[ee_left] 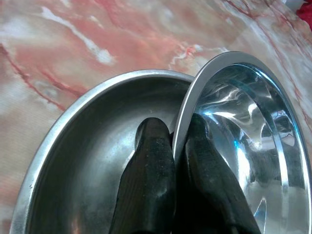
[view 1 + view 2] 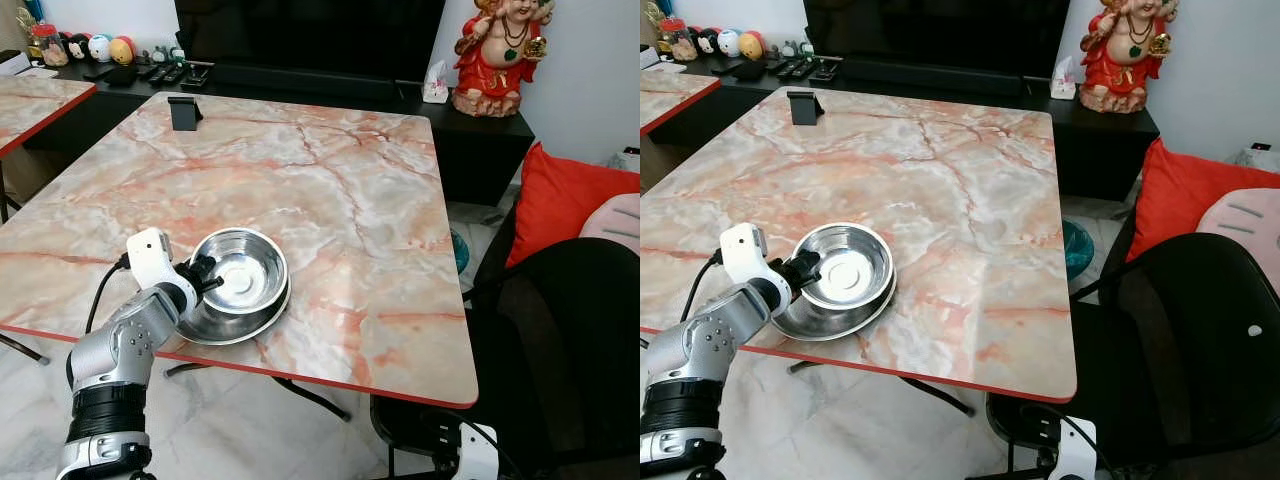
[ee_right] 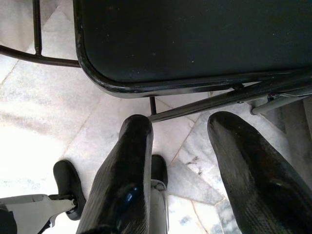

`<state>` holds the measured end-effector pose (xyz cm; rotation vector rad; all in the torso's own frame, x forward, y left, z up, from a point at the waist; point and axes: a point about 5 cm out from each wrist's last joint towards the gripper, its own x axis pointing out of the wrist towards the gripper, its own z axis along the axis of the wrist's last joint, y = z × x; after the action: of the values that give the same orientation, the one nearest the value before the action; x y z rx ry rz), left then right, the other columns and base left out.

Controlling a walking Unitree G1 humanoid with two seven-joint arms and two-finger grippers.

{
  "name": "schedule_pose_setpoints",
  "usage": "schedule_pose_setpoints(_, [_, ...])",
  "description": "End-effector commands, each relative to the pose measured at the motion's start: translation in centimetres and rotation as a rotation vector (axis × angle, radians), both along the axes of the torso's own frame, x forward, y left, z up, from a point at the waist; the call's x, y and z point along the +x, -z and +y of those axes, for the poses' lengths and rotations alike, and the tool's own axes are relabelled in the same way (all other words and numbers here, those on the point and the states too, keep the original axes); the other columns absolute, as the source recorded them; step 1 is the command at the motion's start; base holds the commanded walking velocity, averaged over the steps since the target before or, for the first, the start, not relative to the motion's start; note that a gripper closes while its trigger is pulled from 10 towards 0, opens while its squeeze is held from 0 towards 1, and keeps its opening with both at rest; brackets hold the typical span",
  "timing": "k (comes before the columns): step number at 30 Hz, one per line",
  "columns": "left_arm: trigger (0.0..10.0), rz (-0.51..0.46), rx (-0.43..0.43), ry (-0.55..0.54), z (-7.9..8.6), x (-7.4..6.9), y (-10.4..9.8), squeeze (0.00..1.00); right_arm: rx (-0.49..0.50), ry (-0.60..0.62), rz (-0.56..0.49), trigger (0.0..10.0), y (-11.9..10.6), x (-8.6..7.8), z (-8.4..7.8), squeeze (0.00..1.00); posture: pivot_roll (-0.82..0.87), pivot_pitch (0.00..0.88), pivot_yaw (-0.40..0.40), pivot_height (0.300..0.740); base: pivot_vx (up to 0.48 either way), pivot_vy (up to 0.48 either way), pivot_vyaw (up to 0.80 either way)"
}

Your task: Setting the table

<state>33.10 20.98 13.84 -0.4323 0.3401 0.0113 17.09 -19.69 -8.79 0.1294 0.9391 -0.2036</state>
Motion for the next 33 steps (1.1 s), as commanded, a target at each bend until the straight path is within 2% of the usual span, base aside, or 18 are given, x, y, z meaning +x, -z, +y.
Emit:
schedule_pose_setpoints(1, [10.0, 0.002, 0.013, -0.009, 0.11, 0.11, -0.32, 0.00, 0.004, 0.011, 0.005, 10.0, -0.02, 0.03, -0.18, 0.00, 0.06, 0.000, -0.046, 0.740, 0.000, 0.000, 0.00])
schedule_pose_setpoints(12, [10.0, 0.063, 0.039, 0.025, -0.36, -0.22, 0.36, 0.00, 0.004, 0.012, 0.005, 10.0, -0.03, 0.05, -0.21, 0.00, 0.06, 0.000, -0.046, 0.740, 0.000, 0.000, 0.00])
schedule_pose_setpoints(13, [10.0, 0.066, 0.043, 0.023, -0.32, -0.26, 0.40, 0.34, 0.004, 0.011, 0.005, 10.0, -0.03, 0.05, -0.21, 0.00, 0.06, 0.000, -0.046, 0.740, 0.000, 0.000, 0.00])
schedule_pose_setpoints(14, [10.0, 0.070, 0.047, 0.019, -0.26, -0.31, 0.42, 0.63, 0.004, 0.009, 0.005, 10.0, -0.04, 0.07, -0.22, 0.00, 0.06, 0.000, -0.049, 0.740, 0.000, 0.000, 0.00])
schedule_pose_setpoints(16, [10.0, 0.069, 0.048, 0.019, -0.25, -0.31, 0.40, 0.64, 0.005, 0.009, 0.005, 10.0, -0.04, 0.07, -0.23, 0.00, 0.06, 0.000, -0.049, 0.740, 0.000, 0.000, 0.00])
schedule_pose_setpoints(17, [10.0, 0.070, 0.044, 0.018, -0.26, -0.31, 0.43, 0.73, 0.005, 0.010, 0.004, 10.0, -0.05, 0.08, -0.23, 0.00, 0.06, 0.000, -0.049, 0.740, 0.000, 0.000, 0.00])
schedule_pose_setpoints(25, [10.0, 0.076, 0.067, 0.021, -0.23, -0.29, 0.44, 0.65, 0.006, 0.012, 0.002, 10.0, -0.06, 0.11, -0.24, 0.00, 0.06, 0.000, -0.048, 0.740, 0.000, 0.000, 0.00])
schedule_pose_setpoints(27, [10.0, 0.076, 0.075, 0.017, -0.12, -0.25, 0.40, 0.54, 0.006, 0.013, 0.002, 10.0, -0.06, 0.11, -0.24, 0.00, 0.06, 0.000, -0.049, 0.740, 0.000, 0.000, 0.00])
schedule_pose_setpoints(28, [10.0, 0.076, 0.075, 0.017, -0.12, -0.25, 0.40, 0.54, 0.006, 0.013, 0.002, 10.0, -0.06, 0.11, -0.24, 0.00, 0.06, 0.000, -0.049, 0.740, 0.000, 0.000, 0.00])
schedule_pose_setpoints(31, [10.0, 0.067, 0.111, -0.001, 0.41, -0.18, 0.03, 0.44, 0.007, 0.012, 0.002, 10.0, -0.07, 0.11, -0.24, 0.00, 0.06, 0.000, -0.049, 0.740, 0.000, 0.000, 0.00])
schedule_pose_setpoints(33, [10.0, 0.064, 0.121, -0.006, 0.54, -0.16, -0.07, 0.44, 0.007, 0.012, 0.002, 10.0, -0.07, 0.11, -0.23, 0.00, 0.06, 0.000, -0.049, 0.740, 0.000, 0.000, 0.00])
